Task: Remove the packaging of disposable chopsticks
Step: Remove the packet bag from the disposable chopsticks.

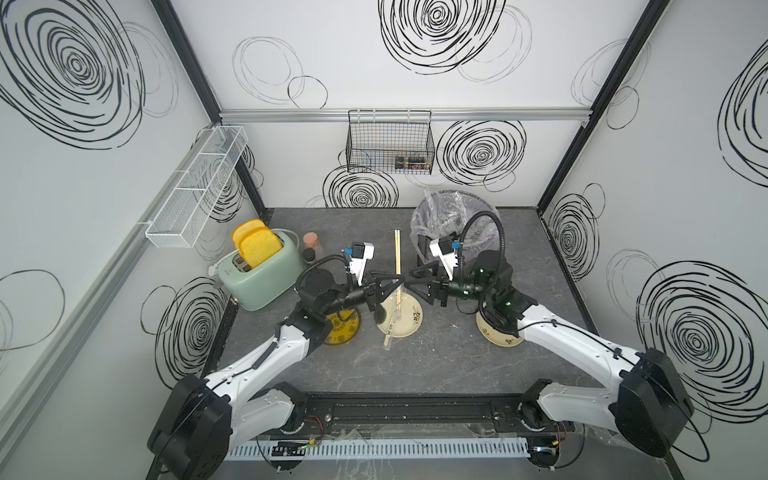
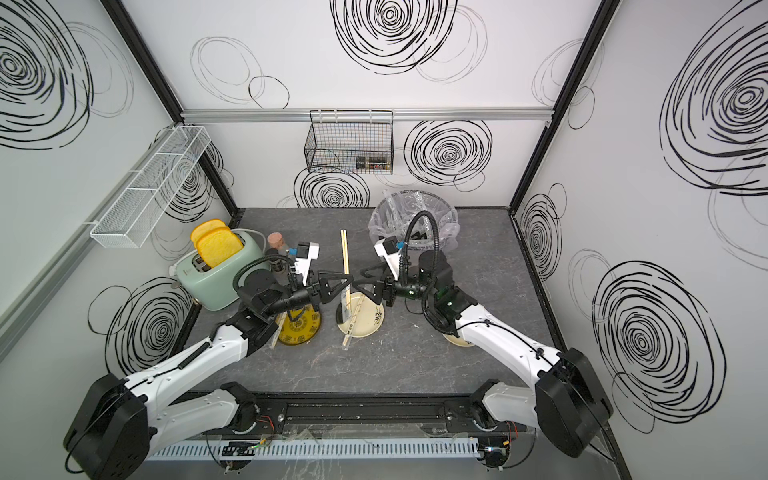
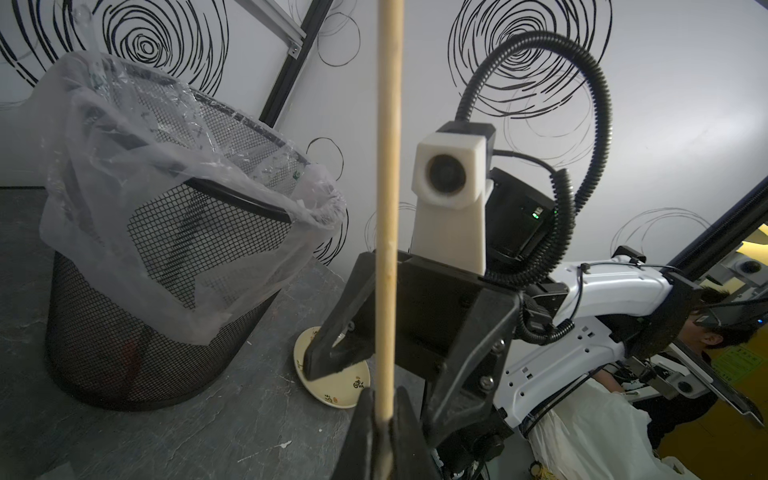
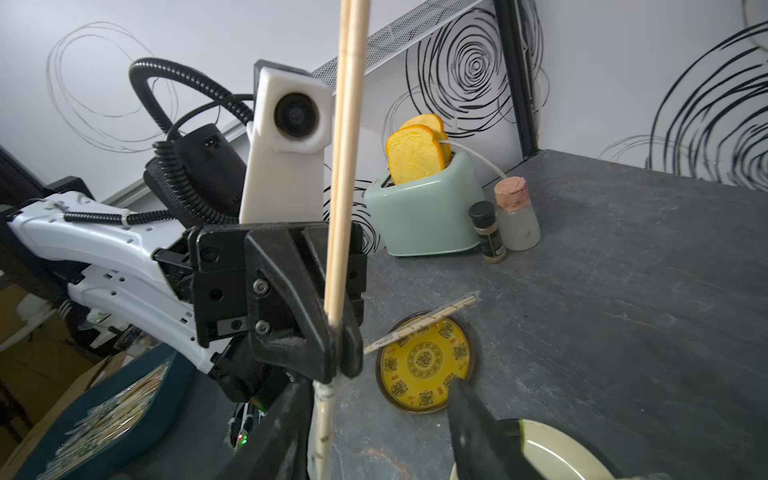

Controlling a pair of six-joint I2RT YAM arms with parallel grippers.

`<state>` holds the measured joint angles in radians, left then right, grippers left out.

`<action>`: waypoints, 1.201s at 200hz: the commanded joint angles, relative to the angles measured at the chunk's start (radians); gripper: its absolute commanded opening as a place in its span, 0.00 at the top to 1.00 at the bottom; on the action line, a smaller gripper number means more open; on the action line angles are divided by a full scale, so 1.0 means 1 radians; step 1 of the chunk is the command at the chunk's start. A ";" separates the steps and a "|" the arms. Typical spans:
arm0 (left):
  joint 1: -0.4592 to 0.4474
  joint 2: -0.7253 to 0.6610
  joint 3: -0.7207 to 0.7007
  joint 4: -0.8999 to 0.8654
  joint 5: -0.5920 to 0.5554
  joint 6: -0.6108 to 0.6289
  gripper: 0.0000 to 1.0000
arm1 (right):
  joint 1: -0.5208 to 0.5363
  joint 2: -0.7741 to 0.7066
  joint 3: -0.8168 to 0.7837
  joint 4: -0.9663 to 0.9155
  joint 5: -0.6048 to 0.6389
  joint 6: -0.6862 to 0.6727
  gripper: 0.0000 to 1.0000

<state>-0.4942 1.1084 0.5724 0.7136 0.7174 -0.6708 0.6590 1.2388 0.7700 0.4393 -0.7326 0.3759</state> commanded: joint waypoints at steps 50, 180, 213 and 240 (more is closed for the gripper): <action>0.017 -0.022 0.027 0.093 -0.015 -0.016 1.00 | 0.046 0.071 0.014 0.056 -0.134 0.037 0.44; 0.024 0.000 0.053 0.109 0.011 -0.034 0.79 | 0.059 0.131 0.071 0.061 -0.157 0.028 1.00; 0.046 0.009 0.078 0.109 0.020 -0.047 0.59 | 0.060 0.129 0.066 0.053 -0.151 0.011 1.00; 0.078 0.024 0.128 0.081 0.048 -0.042 0.52 | 0.064 0.126 0.066 0.046 -0.148 0.002 1.00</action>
<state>-0.4431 1.1210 0.6342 0.7574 0.7296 -0.7067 0.7147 1.3640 0.8108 0.4759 -0.8829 0.4000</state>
